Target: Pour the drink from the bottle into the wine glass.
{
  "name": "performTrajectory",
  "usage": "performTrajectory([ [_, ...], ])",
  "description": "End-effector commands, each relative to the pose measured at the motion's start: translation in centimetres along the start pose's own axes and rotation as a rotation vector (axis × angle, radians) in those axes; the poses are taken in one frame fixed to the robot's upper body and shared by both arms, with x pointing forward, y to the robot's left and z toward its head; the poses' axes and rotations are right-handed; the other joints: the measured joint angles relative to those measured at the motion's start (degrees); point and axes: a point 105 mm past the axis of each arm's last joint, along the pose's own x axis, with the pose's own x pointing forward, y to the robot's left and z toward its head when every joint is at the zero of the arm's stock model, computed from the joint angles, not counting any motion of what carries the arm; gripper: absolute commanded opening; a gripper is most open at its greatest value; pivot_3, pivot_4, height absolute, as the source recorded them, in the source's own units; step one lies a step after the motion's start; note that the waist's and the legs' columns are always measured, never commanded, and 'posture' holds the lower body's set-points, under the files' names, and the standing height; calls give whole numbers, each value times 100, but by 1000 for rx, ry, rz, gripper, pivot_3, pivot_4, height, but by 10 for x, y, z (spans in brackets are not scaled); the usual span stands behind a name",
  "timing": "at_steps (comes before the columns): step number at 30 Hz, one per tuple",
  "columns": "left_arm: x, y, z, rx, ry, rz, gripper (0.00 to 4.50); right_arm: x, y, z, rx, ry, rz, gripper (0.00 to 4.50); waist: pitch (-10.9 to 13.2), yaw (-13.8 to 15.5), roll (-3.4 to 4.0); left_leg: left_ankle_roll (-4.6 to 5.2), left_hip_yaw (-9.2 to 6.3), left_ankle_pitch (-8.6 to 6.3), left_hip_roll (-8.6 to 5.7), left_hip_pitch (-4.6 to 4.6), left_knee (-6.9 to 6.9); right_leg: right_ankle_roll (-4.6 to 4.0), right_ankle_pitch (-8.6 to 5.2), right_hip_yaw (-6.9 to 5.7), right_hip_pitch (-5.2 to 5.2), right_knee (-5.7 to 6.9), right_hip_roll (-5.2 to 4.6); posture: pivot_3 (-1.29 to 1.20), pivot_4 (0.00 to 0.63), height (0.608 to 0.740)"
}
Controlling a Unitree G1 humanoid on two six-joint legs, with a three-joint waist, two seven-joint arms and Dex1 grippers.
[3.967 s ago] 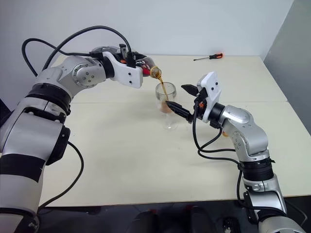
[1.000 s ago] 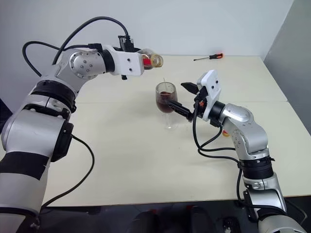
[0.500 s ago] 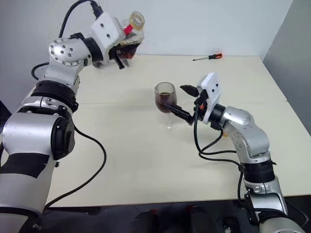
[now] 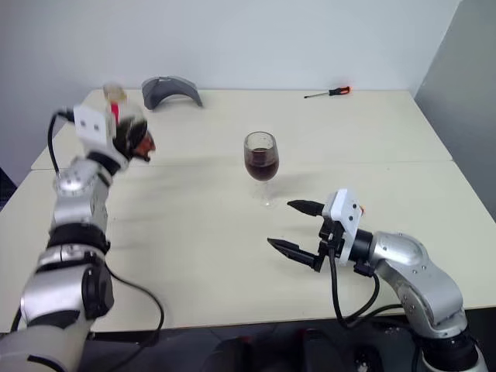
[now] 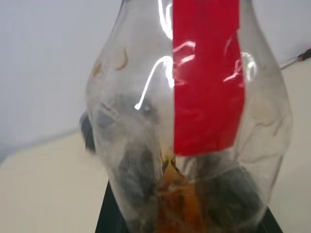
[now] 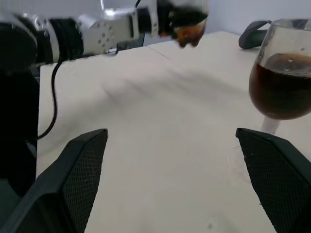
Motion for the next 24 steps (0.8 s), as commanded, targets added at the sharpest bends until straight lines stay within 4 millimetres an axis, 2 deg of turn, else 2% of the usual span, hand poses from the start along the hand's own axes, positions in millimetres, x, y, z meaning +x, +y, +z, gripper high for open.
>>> performTrajectory([
  [1,-1,14,27,-72,-118,82,853,-1,6,14,-46,-51,-4,4500,0,58,-10,1,0,-1,-3,-3,1,0,0,-1,1,0,-1,0,150,740],
  [3,-3,13,15,-152,-110,102,853,1,6,13,-41,-55,-20,4500,-5,121,-18,2,-1,-2,-8,-4,5,0,0,-8,8,-3,-7,0,150,740],
  [6,-3,1,-3,-237,-88,90,853,7,1,14,-37,-70,-60,4500,-8,159,-19,3,0,-2,-11,5,7,0,0,-9,21,-7,-8,0,150,740],
  [9,-1,-14,-7,-271,-92,43,853,10,-5,18,-32,-84,-98,4500,-9,167,-21,2,0,-2,-13,4,7,0,0,-10,21,-8,-8,0,150,740],
  [13,0,-21,-14,-307,-78,24,853,13,-9,23,-7,-112,-128,4500,-11,135,-24,2,0,-2,-9,6,7,0,0,-9,20,-7,-4,0,150,740],
  [18,-1,-26,-23,-321,-53,32,853,17,-7,25,10,-125,-135,4500,-11,73,-24,3,-1,-2,-7,10,5,0,0,-8,20,-2,-2,0,150,740],
  [24,-6,-24,-37,-257,5,47,853,18,-9,25,10,-128,-149,4500,-11,40,-24,17,-4,-10,-7,10,4,0,0,-8,20,-3,-2,0,150,740],
])
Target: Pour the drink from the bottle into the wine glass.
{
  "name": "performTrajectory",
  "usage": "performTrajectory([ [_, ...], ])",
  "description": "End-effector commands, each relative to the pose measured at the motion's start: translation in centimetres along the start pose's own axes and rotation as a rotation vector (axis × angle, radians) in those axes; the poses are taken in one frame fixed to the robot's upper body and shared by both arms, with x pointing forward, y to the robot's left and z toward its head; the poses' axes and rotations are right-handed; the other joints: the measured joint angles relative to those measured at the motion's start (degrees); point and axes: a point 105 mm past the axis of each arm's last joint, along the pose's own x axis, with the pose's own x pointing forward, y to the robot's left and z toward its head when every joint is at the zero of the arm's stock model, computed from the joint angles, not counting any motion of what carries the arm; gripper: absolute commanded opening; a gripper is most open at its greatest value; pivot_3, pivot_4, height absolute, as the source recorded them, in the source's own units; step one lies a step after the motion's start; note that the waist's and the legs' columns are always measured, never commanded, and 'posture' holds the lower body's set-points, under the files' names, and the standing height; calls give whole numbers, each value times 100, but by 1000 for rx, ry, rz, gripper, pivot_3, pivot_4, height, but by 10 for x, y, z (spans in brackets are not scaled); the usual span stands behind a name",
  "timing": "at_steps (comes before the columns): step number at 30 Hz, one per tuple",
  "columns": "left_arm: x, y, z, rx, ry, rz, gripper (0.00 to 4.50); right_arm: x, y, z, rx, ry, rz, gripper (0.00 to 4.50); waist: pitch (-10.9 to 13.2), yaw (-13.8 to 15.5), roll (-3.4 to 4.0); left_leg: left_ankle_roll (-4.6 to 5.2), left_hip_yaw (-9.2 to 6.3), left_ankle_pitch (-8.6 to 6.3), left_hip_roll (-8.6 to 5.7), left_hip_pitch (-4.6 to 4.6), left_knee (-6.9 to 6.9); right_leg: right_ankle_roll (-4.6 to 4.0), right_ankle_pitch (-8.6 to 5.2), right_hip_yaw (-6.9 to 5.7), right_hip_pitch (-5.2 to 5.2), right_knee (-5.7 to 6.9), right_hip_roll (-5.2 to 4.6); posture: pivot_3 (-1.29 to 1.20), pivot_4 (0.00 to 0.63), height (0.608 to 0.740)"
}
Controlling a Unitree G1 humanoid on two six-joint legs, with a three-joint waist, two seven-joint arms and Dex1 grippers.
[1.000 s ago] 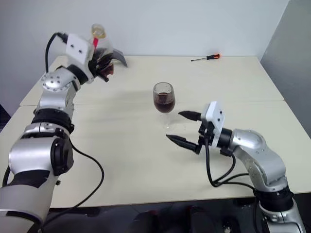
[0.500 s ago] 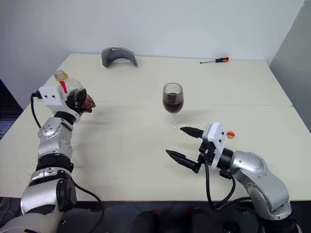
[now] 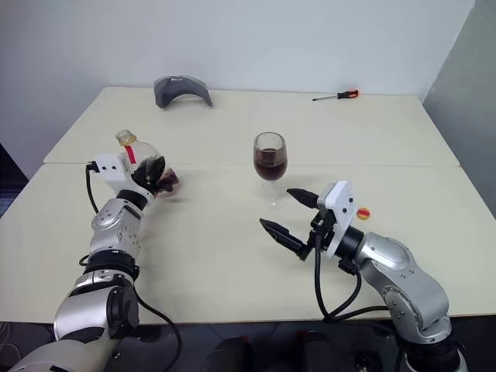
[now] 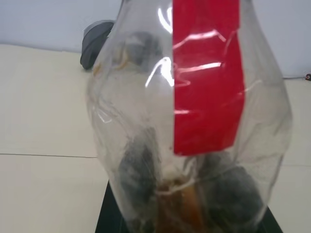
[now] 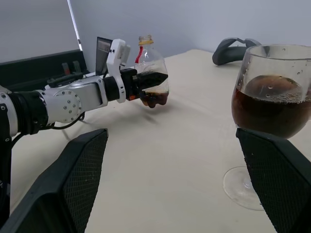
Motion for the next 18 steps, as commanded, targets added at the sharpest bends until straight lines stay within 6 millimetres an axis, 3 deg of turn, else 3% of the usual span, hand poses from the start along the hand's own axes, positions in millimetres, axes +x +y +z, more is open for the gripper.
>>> performTrajectory([
  [1,-2,6,5,59,-12,10,853,2,3,11,-23,-41,9,4500,0,-2,0,0,0,0,0,1,0,0,0,0,0,0,0,0,150,740],
  [9,-2,1,0,103,1,-4,853,4,-3,14,-30,-45,2,4500,0,-2,0,0,-2,0,0,0,-1,0,0,-1,0,-2,0,0,150,740],
  [18,-7,1,0,98,-13,1,3676,7,-6,14,-40,-44,16,4500,0,-8,0,0,-2,0,0,1,-2,0,0,1,0,-1,0,0,150,740],
])
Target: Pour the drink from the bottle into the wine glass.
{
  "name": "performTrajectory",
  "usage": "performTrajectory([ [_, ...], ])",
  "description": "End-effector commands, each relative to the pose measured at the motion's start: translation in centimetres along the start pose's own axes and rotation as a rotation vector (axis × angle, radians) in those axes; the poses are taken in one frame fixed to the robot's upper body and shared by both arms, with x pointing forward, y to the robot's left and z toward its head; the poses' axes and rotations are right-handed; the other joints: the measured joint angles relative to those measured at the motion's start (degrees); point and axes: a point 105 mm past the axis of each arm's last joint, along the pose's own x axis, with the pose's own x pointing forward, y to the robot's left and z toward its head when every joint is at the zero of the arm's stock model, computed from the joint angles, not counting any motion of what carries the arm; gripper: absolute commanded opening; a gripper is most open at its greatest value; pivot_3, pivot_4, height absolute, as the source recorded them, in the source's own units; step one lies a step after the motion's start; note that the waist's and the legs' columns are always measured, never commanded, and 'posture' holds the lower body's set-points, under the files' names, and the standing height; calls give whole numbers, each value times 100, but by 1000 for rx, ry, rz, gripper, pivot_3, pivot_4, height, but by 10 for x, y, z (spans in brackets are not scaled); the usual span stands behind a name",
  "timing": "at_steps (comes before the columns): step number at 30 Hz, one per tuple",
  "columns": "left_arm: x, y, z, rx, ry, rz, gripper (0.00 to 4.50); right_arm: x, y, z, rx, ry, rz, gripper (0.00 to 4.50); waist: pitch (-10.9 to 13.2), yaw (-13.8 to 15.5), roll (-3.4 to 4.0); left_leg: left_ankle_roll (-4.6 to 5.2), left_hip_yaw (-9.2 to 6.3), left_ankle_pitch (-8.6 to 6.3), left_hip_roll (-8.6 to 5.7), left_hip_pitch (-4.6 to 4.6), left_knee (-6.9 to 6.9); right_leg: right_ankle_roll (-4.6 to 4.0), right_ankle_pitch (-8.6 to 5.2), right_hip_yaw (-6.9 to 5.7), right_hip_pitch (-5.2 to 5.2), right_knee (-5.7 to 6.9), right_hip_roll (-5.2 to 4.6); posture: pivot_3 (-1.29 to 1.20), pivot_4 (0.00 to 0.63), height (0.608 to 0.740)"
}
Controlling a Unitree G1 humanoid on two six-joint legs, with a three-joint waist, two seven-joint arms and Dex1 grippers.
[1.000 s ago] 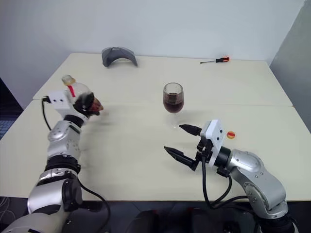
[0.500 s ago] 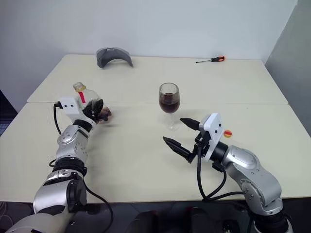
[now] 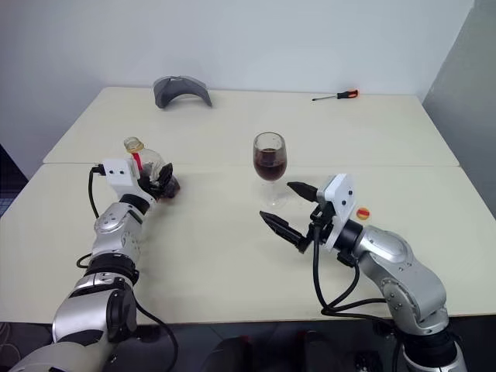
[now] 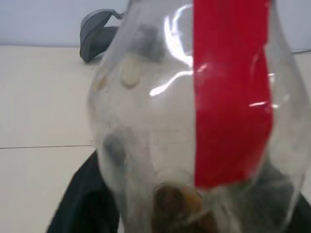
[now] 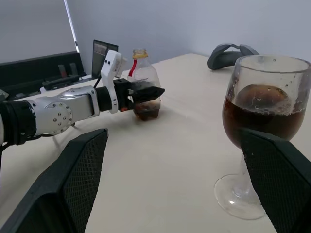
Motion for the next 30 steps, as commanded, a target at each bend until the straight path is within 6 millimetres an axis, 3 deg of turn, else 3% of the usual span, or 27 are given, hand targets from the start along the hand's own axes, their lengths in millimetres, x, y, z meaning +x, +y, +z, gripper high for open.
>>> performTrajectory([
  [1,-5,3,10,15,-48,15,3998,1,3,9,-24,-33,25,4500,0,-3,0,0,0,0,1,0,0,0,0,0,0,0,0,0,150,740],
  [3,-16,3,9,6,-55,26,4459,0,6,8,-23,-30,38,4500,0,-5,0,0,0,0,2,1,-1,0,0,2,0,1,0,0,150,740],
  [7,-33,-1,5,-12,-36,27,4459,-3,8,5,-17,-14,49,4500,0,-6,1,0,-2,0,5,1,-2,0,0,4,0,-1,0,0,150,740],
  [12,-71,-16,10,11,7,10,4459,-18,9,-4,0,24,16,4500,-1,-3,2,3,-3,-2,5,2,-5,0,0,10,5,-9,0,0,150,740],
  [16,-101,-33,15,83,101,12,4459,-41,-23,-21,-57,113,-267,4500,-2,21,5,5,-4,-5,6,1,-15,-1,0,8,8,-18,-1,0,150,740],
  [20,-116,-55,27,109,122,10,4459,-68,-52,-34,-62,163,-607,4500,-5,100,8,5,-2,-6,3,2,-15,-1,0,10,11,-17,-2,0,150,740],
  [24,-123,-77,23,146,170,19,4459,-79,-58,-42,-38,179,-768,4500,-14,132,24,3,10,-5,1,4,-16,0,0,20,11,-19,-2,0,150,740],
  [30,-130,-91,13,87,207,6,4459,-88,-61,-46,-11,167,-894,4500,-20,126,33,5,14,-6,4,10,-26,-1,-1,25,11,-20,4,0,150,740],
])
